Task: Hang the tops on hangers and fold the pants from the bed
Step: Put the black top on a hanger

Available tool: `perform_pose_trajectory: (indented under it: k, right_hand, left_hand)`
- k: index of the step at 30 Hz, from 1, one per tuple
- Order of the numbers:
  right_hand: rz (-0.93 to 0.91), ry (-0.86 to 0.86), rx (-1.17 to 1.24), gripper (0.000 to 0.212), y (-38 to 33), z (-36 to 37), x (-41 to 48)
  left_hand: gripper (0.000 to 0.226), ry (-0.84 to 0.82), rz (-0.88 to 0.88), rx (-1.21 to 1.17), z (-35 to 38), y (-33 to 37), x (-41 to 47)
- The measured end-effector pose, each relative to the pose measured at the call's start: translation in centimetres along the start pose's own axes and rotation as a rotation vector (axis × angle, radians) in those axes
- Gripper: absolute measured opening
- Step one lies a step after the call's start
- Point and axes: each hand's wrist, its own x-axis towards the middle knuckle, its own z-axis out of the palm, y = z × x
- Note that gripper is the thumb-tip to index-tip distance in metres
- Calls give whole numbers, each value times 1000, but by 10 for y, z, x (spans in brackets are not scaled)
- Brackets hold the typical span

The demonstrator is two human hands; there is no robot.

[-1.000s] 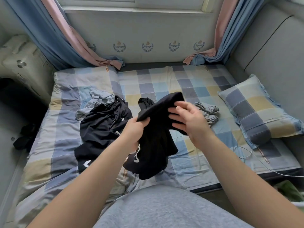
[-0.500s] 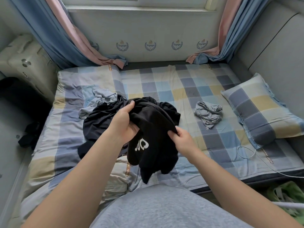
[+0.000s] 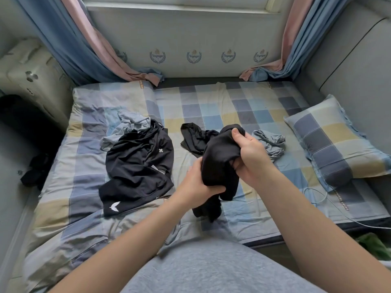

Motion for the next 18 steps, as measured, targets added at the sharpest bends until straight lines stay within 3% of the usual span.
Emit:
perform_pose_trajectory:
  k: [3,5,14,18]
  right_hand:
    - [-5,27,131,18,-11,4,-2]
    - [-16,75,193,17,-17,4,-2]
    - [100,381,332,31,-8,-37,18]
    - [100,455,61,39,0,-58,23]
  left_hand:
    - [34,306,-24,33,5,-7,-3]
    - [16,409,-24,51,-2,-13,-1]
    - [21,470,39,26,-38,-23,13]
    - [31,373,119,-87,-55,-1,11]
